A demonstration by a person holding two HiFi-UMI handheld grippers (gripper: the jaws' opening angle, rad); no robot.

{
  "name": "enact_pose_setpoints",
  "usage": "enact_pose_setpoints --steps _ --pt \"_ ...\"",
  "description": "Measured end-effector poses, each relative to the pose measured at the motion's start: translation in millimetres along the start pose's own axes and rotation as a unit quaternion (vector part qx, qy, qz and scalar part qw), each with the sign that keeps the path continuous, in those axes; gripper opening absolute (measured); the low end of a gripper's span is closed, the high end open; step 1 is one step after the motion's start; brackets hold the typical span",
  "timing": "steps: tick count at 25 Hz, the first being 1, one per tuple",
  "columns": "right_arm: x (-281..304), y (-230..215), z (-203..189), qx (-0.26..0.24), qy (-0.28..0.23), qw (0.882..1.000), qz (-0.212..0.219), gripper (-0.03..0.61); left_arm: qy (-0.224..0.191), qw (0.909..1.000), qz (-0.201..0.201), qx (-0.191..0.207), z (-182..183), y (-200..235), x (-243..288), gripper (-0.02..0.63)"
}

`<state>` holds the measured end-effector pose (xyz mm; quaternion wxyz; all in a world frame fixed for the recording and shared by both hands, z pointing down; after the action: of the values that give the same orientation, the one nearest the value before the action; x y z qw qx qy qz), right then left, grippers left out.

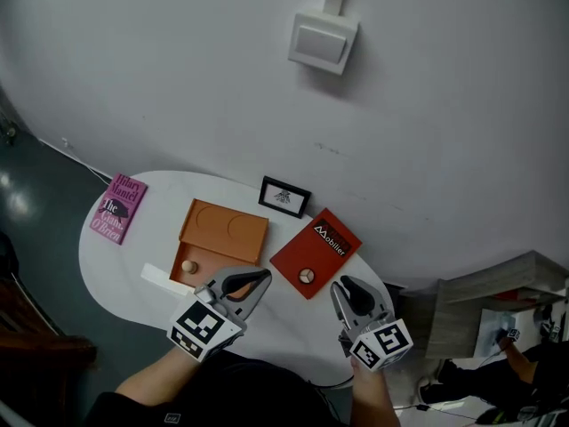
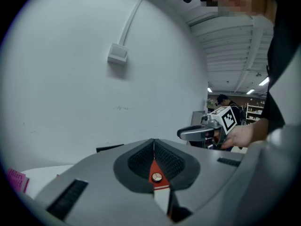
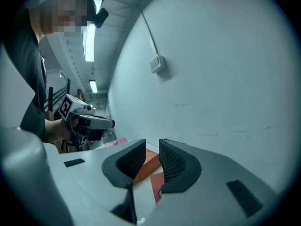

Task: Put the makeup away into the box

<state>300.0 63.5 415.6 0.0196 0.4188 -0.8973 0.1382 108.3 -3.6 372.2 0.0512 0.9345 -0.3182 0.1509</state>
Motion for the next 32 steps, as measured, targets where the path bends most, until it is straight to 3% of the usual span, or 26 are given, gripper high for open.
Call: enact_pose_setpoints --steps 4,11,18,27,32 --pt "17.1 -7.9 -15.9 0.014 0.031 0.999 0.01 0.111 0.008 0.9998 -0.008 0.015 -5.4 3.4 14.6 0.014" --pt "35.7 -17.6 -48.9 0.038 0.063 0.997 0.008 0.143 0.033 0.9989 -0.031 -0.011 -27.2 -0.6 36.6 0.014" --pt "61.1 -32.1 -109.9 0.069 0.108 0.992 0.011 0.186 0.057 0.9976 -0.036 -0.019 -48.8 -3.8 39.9 0.014" --pt "80.3 -64.0 -157.9 0.045 0.166 0.985 -0.034 0.212 0.081 0.9959 -0.027 -0.032 -73.3 -1.5 40.0 0.014" --pt "91.1 -72.3 -173.4 0.049 0.192 0.98 -0.029 0.224 0.087 0.9952 -0.025 -0.039 -85.0 2.5 51.1 0.014"
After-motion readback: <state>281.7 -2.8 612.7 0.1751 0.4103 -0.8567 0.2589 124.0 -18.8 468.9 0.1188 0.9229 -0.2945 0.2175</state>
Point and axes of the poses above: the fingertips, and each gripper's own axes: x forward along the fingers, y to its left, z out of its top, the point moved 5 cm from there along -x, backward along the fingers, and after that the axes turned 15 degrees about z, right-handed, at the moved point
